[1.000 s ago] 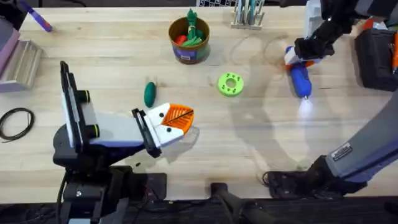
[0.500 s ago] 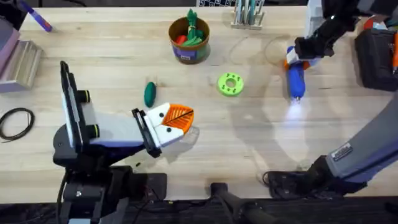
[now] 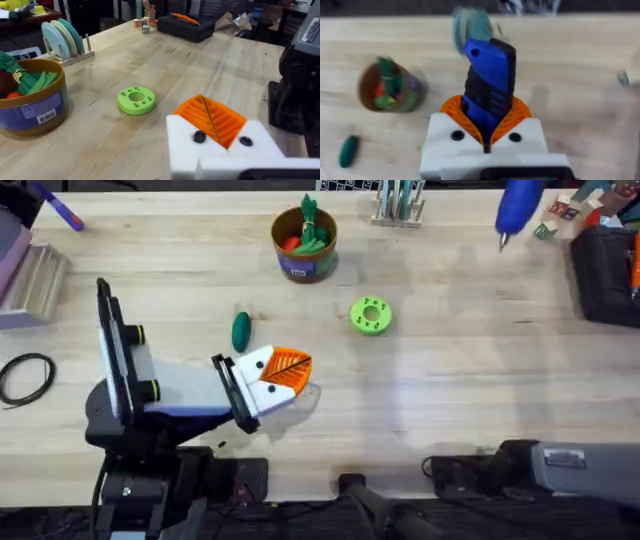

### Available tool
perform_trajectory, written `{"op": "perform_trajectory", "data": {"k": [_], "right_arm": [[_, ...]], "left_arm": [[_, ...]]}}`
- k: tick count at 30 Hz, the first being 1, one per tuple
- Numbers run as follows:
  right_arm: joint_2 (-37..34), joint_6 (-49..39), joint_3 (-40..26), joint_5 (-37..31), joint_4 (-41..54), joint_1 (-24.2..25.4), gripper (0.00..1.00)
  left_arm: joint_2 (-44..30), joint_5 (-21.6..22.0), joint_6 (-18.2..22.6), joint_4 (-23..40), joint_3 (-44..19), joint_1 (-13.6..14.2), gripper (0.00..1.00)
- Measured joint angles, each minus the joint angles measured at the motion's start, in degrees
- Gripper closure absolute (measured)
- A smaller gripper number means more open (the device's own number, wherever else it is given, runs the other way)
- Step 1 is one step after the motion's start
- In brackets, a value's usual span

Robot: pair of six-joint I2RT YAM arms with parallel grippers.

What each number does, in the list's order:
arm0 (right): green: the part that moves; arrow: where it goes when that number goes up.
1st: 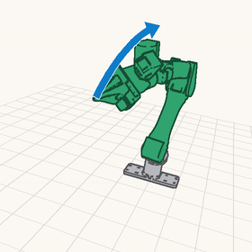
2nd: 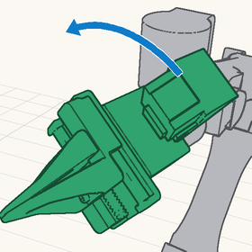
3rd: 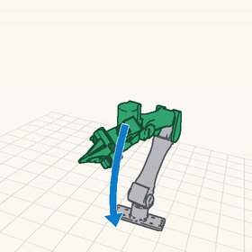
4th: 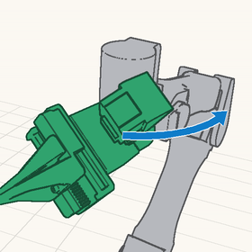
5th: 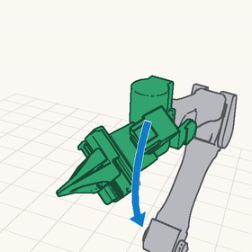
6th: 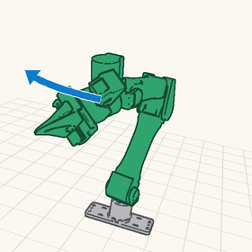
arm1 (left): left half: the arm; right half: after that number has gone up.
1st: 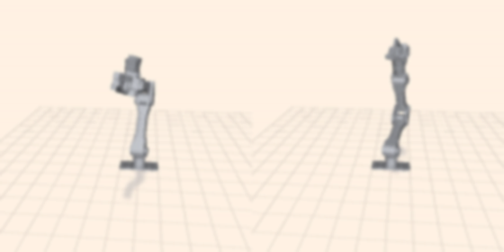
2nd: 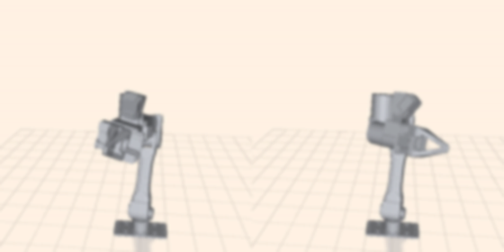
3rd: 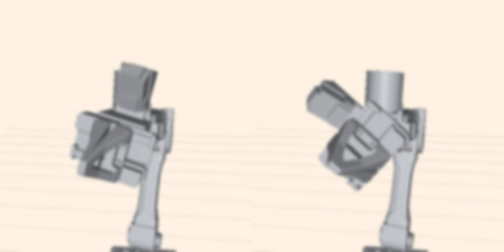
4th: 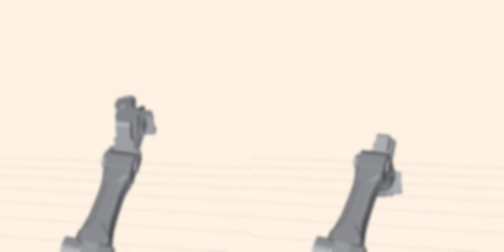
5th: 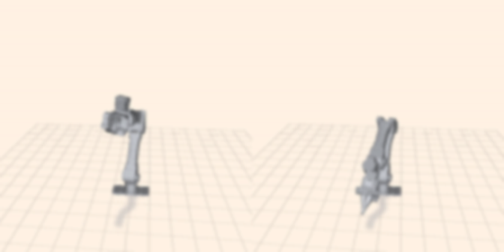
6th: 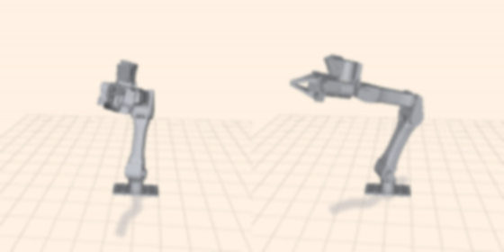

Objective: Pick up the gripper from the table and insert it into the empty holder that is missing its gripper. Then pick up a screw, insert it into the mounting hole, and use the screwdriver to tighten it. Finally, clean up the table by picking up the vegetable and placing it into the bucket.

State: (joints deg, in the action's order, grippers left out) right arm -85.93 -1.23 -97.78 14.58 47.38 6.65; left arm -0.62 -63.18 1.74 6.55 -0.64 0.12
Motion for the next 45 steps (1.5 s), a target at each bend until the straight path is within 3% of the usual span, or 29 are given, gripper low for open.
{"op": "perform_trajectory", "data": {"k": [7, 18, 30, 40, 45], "right_arm": [[9.6, 2.9, 0.0, 1.9, -5.2, -10.2, 0.977], [17.8, 5.8, 2.0, 3.1, -10.9, -24.0, 0.977], [22.9, 12.8, 22.3, 3.8, -32.9, -33.0, 0.977], [23.0, 20.3, 41.0, 14.2, -67.2, -38.3, 0.977], [23.0, 23.2, 45.9, 19.3, -77.9, -41.0, 0.977]], "left_arm": [[0.0, 0.0, 0.0, 0.0, 0.0, 0.0, 0.987], [0.0, 0.0, 0.0, 0.0, 0.0, 0.0, 0.987], [0.0, 0.0, 0.0, 0.0, 0.0, 0.0, 0.987], [0.0, 0.0, 0.0, 0.0, 0.0, 0.0, 0.987], [0.0, 0.0, 0.0, 0.0, 0.0, 0.0, 0.987]]}}
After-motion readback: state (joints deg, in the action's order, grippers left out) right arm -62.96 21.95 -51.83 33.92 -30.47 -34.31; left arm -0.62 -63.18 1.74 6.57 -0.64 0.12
